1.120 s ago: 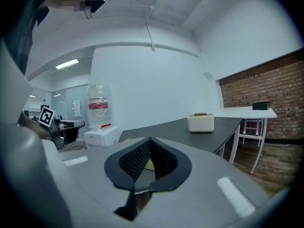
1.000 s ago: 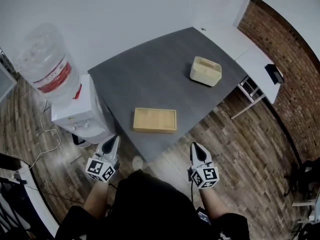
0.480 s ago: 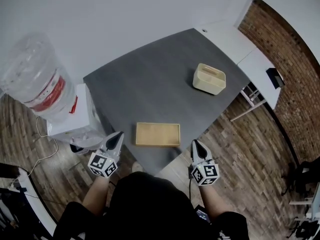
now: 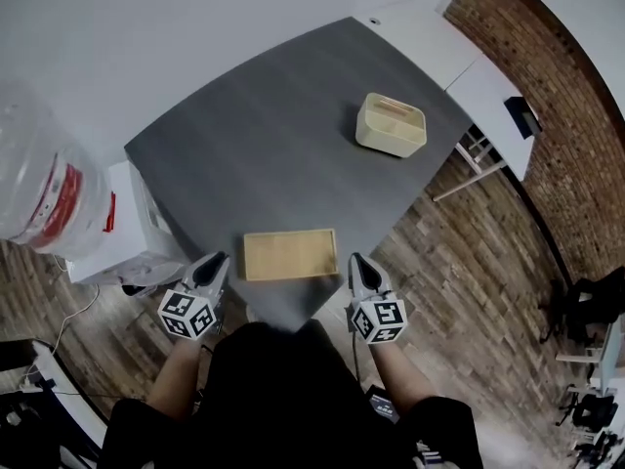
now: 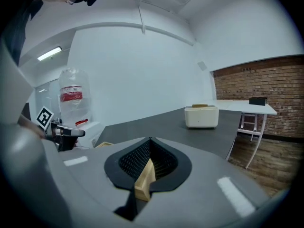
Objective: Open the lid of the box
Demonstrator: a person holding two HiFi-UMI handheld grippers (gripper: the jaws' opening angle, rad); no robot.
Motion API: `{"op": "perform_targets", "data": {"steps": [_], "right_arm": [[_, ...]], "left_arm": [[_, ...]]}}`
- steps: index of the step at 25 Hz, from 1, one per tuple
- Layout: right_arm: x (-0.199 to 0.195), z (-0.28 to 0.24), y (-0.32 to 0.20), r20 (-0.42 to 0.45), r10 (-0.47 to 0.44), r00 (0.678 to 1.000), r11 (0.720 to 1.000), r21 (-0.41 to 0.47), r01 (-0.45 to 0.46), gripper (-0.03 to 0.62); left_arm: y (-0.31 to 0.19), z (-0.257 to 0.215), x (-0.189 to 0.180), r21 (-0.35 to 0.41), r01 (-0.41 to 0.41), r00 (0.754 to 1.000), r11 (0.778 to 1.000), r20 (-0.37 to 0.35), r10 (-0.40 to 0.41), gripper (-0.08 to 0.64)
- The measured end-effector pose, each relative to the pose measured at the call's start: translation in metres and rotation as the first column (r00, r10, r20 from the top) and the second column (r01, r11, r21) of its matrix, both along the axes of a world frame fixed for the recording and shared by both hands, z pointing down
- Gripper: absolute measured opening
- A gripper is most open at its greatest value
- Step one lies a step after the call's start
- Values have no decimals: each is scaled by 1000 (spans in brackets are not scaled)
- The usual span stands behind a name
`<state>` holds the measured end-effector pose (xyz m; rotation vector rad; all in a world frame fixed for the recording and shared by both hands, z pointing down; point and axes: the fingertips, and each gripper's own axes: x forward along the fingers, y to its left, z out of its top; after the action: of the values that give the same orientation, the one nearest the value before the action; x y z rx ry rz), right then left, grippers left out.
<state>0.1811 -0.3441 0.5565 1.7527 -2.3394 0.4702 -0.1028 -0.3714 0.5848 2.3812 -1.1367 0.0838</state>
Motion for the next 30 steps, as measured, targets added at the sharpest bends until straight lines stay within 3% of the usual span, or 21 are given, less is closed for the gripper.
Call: {"op": "perform_targets", "data": {"steps": [6, 14, 22, 30], "right_arm": [[0, 17, -6, 16, -46, 999, 996, -78, 47, 3], [1, 45, -17, 27, -59, 998, 983, -175, 63, 5], [-16, 80, -18, 165, -92, 982, 935, -326, 142, 154], [-16, 90, -26, 219, -65, 974, 917, -371, 144, 156]], "left_arm": [[-2, 22, 15, -120, 27, 999, 992, -18, -29, 105], [1, 44, 33, -200, 39, 999, 979, 19, -36, 124], [4, 61, 33, -268, 59, 998, 962, 38, -51, 124], [1, 60, 31, -276, 77, 997, 958, 14, -76, 122]]}}
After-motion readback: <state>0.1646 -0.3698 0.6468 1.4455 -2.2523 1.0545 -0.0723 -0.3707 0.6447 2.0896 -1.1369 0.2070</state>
